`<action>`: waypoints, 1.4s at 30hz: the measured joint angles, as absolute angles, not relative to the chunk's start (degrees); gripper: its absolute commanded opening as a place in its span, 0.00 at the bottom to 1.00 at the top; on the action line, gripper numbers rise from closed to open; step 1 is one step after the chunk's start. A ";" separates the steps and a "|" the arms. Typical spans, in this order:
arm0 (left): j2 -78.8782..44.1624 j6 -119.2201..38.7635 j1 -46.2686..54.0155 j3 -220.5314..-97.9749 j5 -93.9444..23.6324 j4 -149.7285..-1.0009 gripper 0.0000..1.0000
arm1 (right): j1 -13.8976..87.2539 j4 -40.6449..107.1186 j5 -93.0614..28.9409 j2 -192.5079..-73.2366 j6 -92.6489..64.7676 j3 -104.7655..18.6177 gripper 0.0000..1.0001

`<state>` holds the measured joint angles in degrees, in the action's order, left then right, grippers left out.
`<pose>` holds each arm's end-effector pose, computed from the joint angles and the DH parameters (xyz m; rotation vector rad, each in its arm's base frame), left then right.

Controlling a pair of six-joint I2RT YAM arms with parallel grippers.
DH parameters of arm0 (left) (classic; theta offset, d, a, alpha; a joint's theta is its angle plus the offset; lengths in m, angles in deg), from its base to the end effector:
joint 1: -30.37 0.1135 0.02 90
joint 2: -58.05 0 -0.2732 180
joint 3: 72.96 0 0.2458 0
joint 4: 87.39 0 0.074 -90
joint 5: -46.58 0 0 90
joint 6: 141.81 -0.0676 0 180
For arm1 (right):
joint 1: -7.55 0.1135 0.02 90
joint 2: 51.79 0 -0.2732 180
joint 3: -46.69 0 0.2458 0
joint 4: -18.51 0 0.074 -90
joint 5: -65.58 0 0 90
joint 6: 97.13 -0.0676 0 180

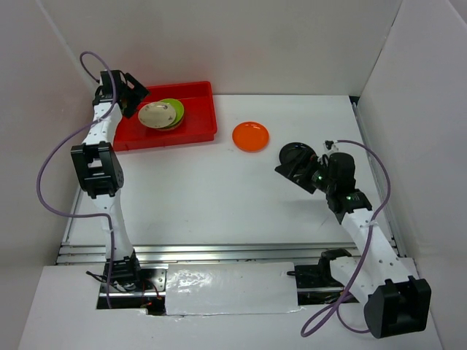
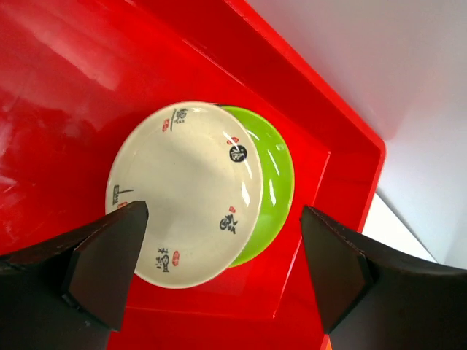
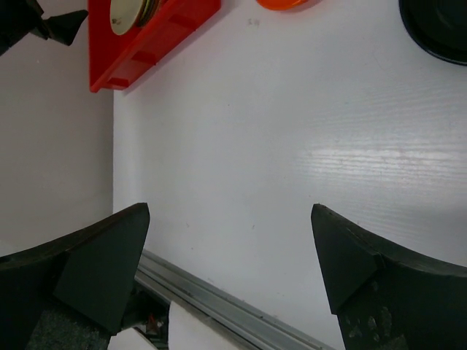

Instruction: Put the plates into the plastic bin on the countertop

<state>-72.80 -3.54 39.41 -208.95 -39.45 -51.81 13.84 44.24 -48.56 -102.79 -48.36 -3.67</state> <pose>0.5592 0.0842 0.2705 -0.9878 1.8961 -0.4804 0.2111 0.0511 0.2628 0.3650 2.0887 0.9368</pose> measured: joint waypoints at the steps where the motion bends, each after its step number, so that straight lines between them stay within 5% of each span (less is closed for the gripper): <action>1: -72.78 -3.56 39.48 -208.82 -38.88 -51.94 0.99 | 13.64 44.21 -48.30 -102.97 -48.34 -3.95 1.00; 8: -66.88 -3.84 38.86 -203.92 -36.02 -52.40 0.99 | 10.01 42.99 -44.08 -111.30 -49.17 -6.14 1.00; 12: -59.92 -4.32 38.10 -203.85 -35.63 -49.36 0.99 | 6.84 44.54 -38.07 -125.74 -49.65 -12.50 1.00; 21: -32.06 -10.44 28.31 -185.30 -36.46 -44.55 0.99 | 3.13 45.09 -29.46 -145.31 -50.94 -21.90 0.99; 26: -21.83 -13.24 22.84 -174.83 -36.32 -42.21 0.99 | 1.11 44.89 -29.48 -149.68 -51.88 -22.55 0.80; 29: -18.51 -14.64 20.85 -171.57 -37.46 -40.62 0.99 | -0.48 44.87 -29.83 -149.94 -52.34 -22.68 0.58; 30: -17.46 -15.43 20.00 -170.74 -37.94 -40.09 0.99 | -0.90 44.94 -29.96 -150.38 -52.42 -23.05 0.42; 37: -15.31 -17.59 17.86 -169.52 -40.13 -38.17 0.99 | -1.88 45.55 -32.01 -154.05 -52.25 -25.07 0.26; 40: -15.38 -17.63 17.90 -169.12 -40.13 -38.10 0.99 | -2.05 45.70 -32.69 -154.05 -52.05 -25.07 0.03; 42: -15.38 -17.79 17.90 -168.69 -39.97 -38.30 0.99 | -2.36 45.02 -34.13 -153.96 -52.56 -25.07 0.00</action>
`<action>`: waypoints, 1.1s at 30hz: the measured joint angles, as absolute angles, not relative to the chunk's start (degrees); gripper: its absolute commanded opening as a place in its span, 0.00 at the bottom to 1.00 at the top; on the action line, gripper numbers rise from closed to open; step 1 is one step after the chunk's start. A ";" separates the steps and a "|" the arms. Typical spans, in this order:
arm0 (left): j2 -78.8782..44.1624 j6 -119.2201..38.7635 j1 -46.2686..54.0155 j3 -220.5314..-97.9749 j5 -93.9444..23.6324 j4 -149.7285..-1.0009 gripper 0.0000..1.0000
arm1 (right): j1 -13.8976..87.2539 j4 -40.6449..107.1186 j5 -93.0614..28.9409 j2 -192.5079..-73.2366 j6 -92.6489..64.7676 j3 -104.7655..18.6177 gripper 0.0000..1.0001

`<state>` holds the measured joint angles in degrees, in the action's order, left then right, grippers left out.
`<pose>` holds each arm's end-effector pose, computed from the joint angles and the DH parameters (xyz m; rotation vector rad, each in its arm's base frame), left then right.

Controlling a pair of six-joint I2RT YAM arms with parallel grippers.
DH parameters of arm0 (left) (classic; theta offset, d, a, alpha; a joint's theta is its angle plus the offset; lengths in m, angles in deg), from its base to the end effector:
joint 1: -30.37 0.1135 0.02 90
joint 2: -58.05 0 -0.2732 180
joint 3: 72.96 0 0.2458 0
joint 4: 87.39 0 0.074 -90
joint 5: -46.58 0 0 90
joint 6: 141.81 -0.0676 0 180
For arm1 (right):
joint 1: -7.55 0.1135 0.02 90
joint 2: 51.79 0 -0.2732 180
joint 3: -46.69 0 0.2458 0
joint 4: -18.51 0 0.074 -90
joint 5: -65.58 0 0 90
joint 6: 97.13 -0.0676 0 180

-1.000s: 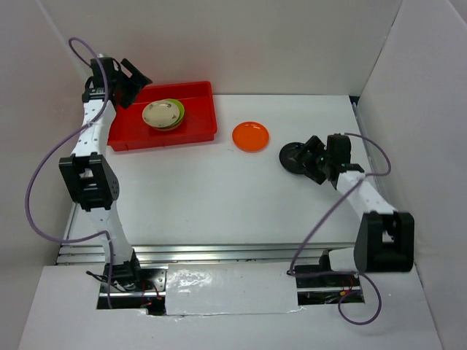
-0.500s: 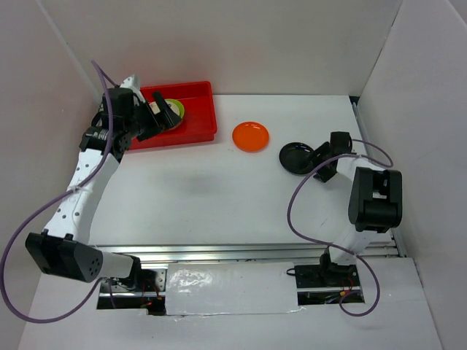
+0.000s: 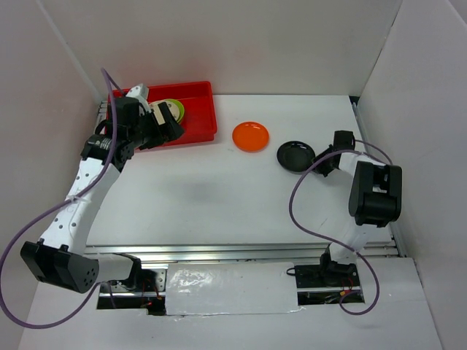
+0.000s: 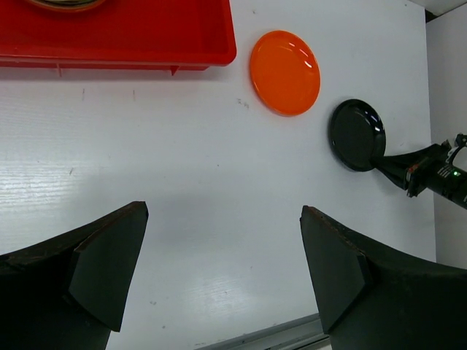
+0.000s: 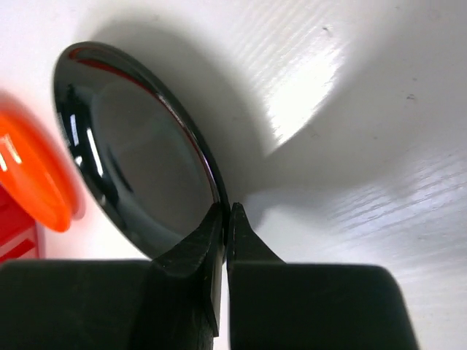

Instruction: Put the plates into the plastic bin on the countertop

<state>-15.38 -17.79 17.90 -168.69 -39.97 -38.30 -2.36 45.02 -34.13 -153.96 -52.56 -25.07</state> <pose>0.2879 -0.0678 0.4049 -0.3518 2.0555 -0.5640 0.3628 -0.0518 0.1383 1.1523 2.3393 0.4470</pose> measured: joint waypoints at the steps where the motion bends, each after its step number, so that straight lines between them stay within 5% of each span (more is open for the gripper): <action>1: -15.38 -17.85 17.90 -168.25 -39.65 -38.61 0.99 | -2.47 44.61 -34.77 -153.68 -52.71 -25.07 0.00; 12: -24.04 -17.00 12.09 -163.11 -21.99 -52.22 0.99 | 10.71 51.41 -26.40 -134.31 -51.07 -23.10 0.00; 21: -38.50 -14.79 6.17 -167.57 -14.69 -57.19 0.88 | 18.64 50.51 -41.61 -124.59 -48.56 -24.85 0.00; 28: -41.59 -13.04 5.84 -171.31 -14.64 -58.61 0.31 | 20.17 49.64 -46.77 -124.00 -48.86 -24.37 0.00; 29: -41.85 -12.65 5.84 -171.57 -14.66 -58.61 0.10 | 20.44 49.46 -47.21 -123.84 -49.04 -24.26 0.00; 30: -42.11 -12.28 5.84 -171.97 -14.71 -58.58 0.00 | 20.68 49.24 -47.42 -123.73 -49.17 -24.19 0.00; 31: -42.40 -12.13 5.95 -172.32 -14.05 -58.76 0.00 | 20.83 49.50 -46.59 -123.71 -49.10 -24.10 0.03; 32: -42.66 -12.63 6.01 -172.91 -13.51 -58.69 0.00 | 20.79 49.26 -46.55 -123.73 -49.71 -23.75 0.18; 33: -42.85 -12.80 5.93 -173.56 -13.75 -58.21 0.00 | 20.76 48.85 -46.51 -123.76 -49.93 -23.45 0.74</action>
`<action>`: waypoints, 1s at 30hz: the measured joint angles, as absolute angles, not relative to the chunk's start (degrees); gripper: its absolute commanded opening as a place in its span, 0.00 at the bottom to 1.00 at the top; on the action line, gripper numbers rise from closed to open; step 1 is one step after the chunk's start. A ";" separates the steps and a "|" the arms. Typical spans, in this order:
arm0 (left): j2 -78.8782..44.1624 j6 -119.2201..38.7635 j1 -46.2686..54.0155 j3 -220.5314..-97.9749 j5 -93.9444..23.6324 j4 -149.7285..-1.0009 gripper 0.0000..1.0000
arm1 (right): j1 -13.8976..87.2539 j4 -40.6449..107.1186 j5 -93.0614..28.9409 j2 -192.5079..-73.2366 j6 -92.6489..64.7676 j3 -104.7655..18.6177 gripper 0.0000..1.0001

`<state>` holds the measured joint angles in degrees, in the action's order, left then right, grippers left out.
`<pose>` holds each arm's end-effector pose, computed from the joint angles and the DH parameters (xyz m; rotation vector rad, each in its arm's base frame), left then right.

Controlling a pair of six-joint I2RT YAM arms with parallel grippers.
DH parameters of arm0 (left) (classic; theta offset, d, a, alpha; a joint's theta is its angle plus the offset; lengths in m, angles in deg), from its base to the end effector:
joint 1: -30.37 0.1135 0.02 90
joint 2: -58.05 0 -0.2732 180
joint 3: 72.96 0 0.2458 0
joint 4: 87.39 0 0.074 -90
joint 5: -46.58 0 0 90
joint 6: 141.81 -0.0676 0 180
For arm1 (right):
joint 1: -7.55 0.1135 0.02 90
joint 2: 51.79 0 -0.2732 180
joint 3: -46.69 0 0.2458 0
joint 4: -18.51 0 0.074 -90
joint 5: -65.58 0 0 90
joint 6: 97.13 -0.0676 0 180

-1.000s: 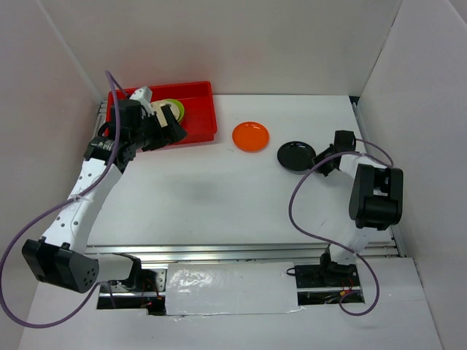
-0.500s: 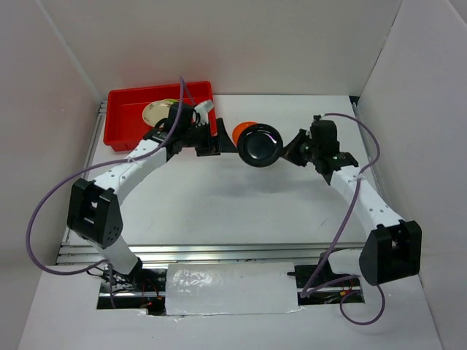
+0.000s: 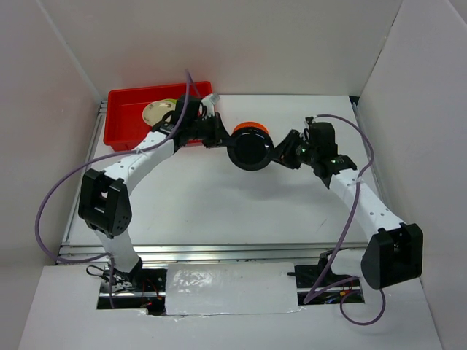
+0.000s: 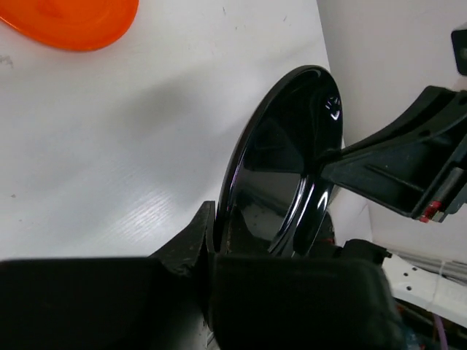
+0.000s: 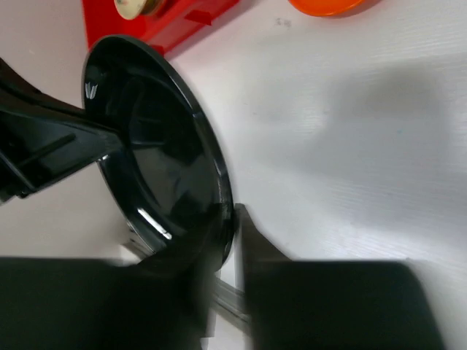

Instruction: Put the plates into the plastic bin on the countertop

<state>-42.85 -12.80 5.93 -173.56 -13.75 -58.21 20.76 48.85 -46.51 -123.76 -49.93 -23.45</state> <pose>0.3804 -0.2096 0.3152 0.0587 2.2441 -1.1804 0.2831 0.0926 0.2927 0.3379 2.2233 0.9652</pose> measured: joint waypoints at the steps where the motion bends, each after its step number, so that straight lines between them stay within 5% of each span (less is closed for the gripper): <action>1: -43.20 -12.78 5.93 -174.13 -13.79 -57.64 0.00 | 20.76 48.52 -46.40 -123.71 -50.26 -23.25 1.00; 7: -45.30 -11.06 10.25 -176.58 -23.14 -54.30 0.00 | 18.49 44.67 -48.28 -120.04 -50.92 -17.79 1.00; 17: -64.34 -3.34 38.03 -194.08 -30.55 -56.73 0.00 | 14.01 43.91 -52.06 -118.68 -47.88 -11.16 1.00; 26: -77.21 -3.21 40.94 -211.79 -30.40 -48.95 0.01 | 13.16 41.99 -55.42 -122.25 -45.71 -11.12 1.00; 30: -77.21 -3.32 40.94 -213.12 -30.14 -48.38 0.68 | 13.16 40.76 -56.49 -124.17 -45.63 -11.12 1.00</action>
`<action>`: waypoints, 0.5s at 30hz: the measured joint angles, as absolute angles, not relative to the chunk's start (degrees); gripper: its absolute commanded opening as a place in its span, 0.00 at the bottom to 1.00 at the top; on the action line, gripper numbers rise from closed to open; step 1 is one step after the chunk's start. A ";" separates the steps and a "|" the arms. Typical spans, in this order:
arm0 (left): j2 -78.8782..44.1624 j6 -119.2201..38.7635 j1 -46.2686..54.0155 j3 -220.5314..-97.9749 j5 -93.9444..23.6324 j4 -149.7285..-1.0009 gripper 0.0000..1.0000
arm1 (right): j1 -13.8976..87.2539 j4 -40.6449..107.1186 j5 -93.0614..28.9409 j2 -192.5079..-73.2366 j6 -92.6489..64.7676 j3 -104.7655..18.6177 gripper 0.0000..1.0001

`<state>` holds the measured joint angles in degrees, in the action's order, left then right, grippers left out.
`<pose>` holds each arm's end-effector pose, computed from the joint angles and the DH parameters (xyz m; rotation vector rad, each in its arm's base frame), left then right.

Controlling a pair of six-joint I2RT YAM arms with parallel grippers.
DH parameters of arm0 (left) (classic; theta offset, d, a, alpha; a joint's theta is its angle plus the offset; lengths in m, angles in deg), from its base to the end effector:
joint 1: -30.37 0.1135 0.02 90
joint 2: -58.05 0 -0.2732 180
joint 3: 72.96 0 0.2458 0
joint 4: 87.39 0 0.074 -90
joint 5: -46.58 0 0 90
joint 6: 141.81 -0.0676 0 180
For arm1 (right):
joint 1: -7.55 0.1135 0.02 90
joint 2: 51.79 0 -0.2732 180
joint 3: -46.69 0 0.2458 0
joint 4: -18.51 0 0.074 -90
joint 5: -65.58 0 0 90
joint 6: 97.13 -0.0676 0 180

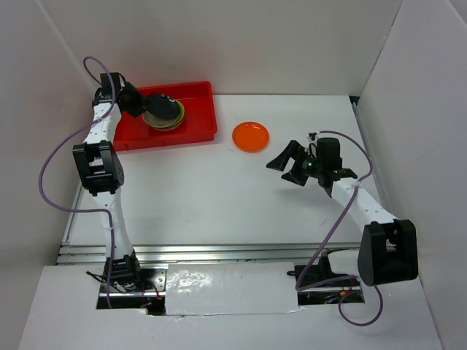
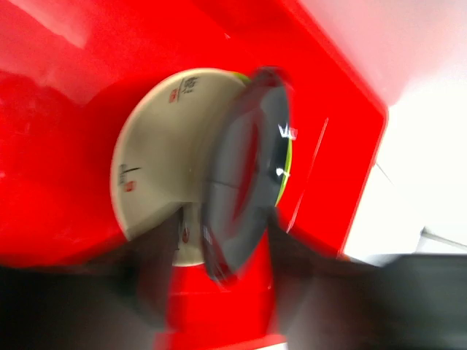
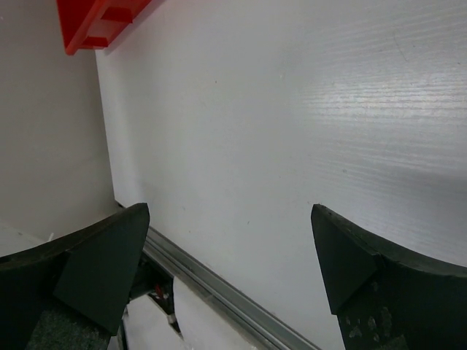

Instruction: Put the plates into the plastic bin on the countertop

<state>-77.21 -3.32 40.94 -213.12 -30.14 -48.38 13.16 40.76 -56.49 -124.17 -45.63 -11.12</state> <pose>0.5678 0.0902 0.2484 -0.9716 1.9925 -0.6249 0.2754 0.0631 0.2334 0.3301 2.2742 1.0334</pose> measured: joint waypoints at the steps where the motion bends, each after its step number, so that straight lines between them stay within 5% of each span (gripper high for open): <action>1: -77.21 -3.38 40.96 -213.12 -30.20 -48.14 0.71 | 13.16 40.61 -56.60 -124.41 -45.61 -11.14 1.00; 9: -71.68 -2.27 41.09 -206.04 -31.67 -45.91 0.78 | 13.38 39.58 -55.60 -129.94 -46.33 -14.42 1.00; 15: -60.60 -4.72 39.00 -203.29 -36.85 -41.60 0.92 | 14.43 42.82 -48.19 -149.68 -46.63 -34.57 1.00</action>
<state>-60.60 -4.72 39.00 -203.29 -36.85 -41.60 14.43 42.82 -48.19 -149.68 -46.63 -34.57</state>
